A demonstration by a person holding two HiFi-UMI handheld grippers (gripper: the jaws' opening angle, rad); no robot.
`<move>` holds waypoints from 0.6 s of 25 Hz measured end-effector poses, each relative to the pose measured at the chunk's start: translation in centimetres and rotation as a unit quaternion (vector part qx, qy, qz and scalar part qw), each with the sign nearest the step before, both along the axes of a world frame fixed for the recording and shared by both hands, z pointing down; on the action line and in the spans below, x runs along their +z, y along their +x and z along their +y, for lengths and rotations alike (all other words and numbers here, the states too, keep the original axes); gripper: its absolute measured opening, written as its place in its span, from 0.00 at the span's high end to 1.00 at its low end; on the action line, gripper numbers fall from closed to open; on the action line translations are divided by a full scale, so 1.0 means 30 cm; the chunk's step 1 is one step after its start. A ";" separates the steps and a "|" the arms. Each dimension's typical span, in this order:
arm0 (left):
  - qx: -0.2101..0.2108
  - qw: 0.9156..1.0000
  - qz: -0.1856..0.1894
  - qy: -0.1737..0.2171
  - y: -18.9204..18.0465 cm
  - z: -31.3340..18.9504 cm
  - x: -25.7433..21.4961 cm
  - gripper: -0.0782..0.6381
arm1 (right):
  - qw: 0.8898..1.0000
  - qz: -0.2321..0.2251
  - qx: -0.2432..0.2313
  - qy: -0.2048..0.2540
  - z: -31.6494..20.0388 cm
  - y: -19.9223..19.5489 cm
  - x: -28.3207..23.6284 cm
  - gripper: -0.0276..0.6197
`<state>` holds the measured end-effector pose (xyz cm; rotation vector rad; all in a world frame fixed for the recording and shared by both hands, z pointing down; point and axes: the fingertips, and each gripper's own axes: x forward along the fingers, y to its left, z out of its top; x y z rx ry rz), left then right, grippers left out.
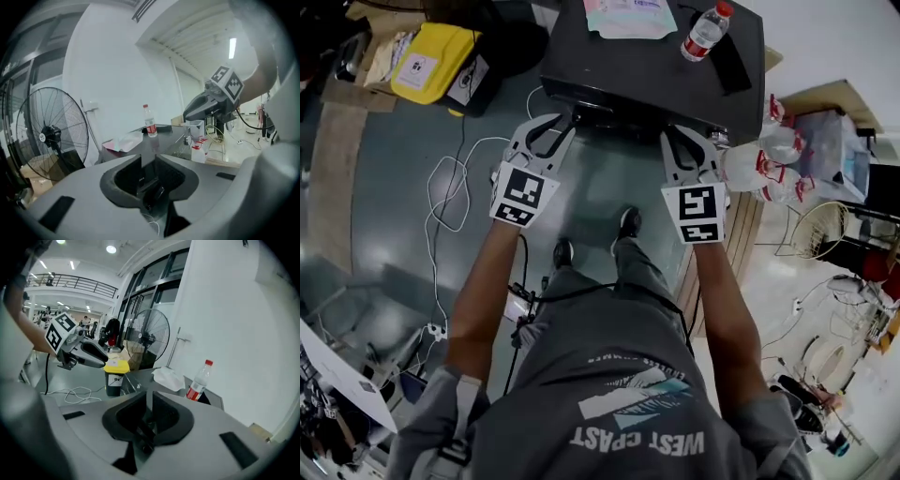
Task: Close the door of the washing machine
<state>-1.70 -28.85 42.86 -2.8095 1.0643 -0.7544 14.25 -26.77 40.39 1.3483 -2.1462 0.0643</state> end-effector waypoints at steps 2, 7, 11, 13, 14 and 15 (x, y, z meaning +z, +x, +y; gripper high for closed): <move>0.002 1.000 -0.003 0.016 -0.048 0.027 -0.085 0.75 | 1.000 -0.019 0.004 0.018 0.039 0.001 -0.102 0.87; -0.003 0.998 -0.013 0.065 -0.181 0.054 -0.290 0.75 | 0.995 -0.072 0.009 0.064 0.120 0.006 -0.334 0.88; -0.005 0.995 -0.027 0.099 -0.311 0.079 -0.420 0.75 | 0.990 -0.104 -0.009 0.099 0.202 -0.034 -0.499 0.88; -0.010 0.993 -0.030 0.114 -0.376 0.100 -0.480 0.75 | 0.986 -0.118 -0.015 0.116 0.246 -0.052 -0.575 0.89; -0.013 0.992 -0.030 0.121 -0.407 0.113 -0.509 0.75 | 0.984 -0.125 -0.017 0.125 0.268 -0.059 -0.612 0.89; -0.018 0.991 -0.028 0.126 -0.435 0.128 -0.539 0.75 | 0.982 -0.133 -0.017 0.133 0.290 -0.064 -0.648 0.89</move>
